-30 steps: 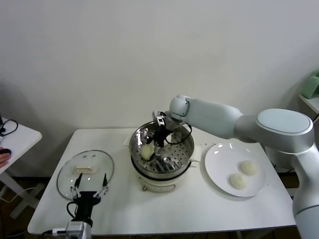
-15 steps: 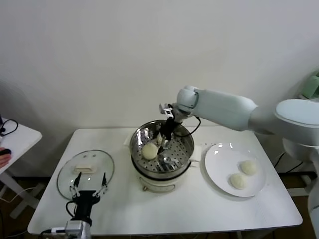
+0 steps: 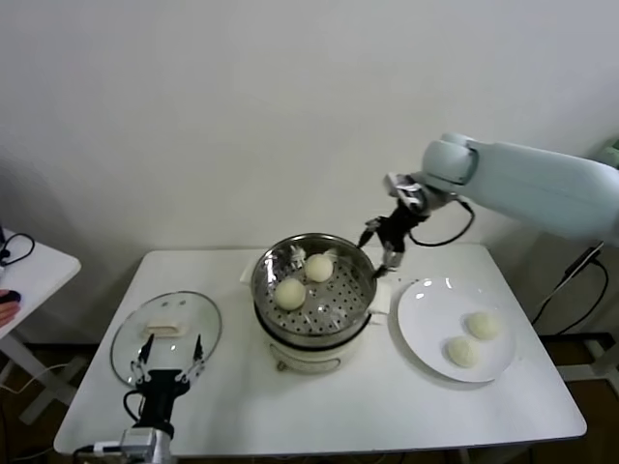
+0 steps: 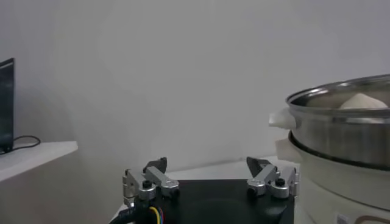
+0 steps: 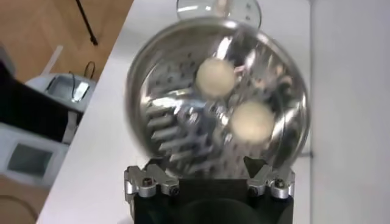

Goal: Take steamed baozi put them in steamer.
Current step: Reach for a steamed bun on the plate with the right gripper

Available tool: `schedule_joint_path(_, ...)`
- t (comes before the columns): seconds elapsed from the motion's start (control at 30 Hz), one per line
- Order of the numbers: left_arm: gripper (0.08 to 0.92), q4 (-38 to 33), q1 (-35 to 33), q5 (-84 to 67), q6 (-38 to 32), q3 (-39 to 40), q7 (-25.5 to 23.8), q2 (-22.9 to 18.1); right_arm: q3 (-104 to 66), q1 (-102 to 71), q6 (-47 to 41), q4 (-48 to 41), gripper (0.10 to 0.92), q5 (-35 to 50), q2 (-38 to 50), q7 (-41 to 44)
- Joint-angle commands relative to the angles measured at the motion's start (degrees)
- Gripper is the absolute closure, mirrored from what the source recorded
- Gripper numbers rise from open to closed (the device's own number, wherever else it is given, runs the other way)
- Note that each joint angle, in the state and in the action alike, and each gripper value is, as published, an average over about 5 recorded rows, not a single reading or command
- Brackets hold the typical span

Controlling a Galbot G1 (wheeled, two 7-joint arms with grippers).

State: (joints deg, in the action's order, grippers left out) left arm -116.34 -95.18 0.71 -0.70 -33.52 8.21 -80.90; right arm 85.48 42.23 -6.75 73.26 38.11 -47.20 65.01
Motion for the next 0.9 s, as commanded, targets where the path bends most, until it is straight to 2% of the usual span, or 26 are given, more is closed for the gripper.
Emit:
schedule_joint_path(0.03, 0.177, -0.19, 0.07, -1.07, -0.16, 0.0, -0.5, 0.24, -9.16, -10.25, 5.94, 7.77, 0.203, -22.94, 19.82, 2.61)
schedule_joint_path(0.23, 0.177, -0.43, -0.08, -0.85, 0.06, -0.17, -0.77, 0.56, -20.74, -25.17, 7.35, 5.61, 0.203, -30.17, 22.61, 2.89)
schedule_joint_path(0.5, 0.177, 0.06, -0.51, 0.04, 0.12, -0.35, -0.76, 0.29, -32.57, -40.05, 9.1, -0.46, 0.203, -36.62, 20.14, 2.89)
schedule_joint_path(0.9, 0.177, 0.9, -0.35, 0.72, 0.42, -0.57, -0.59, -0.31, -36.15, -45.32, 10.69, -5.64, 0.203, -41.24, 14.44, 2.09)
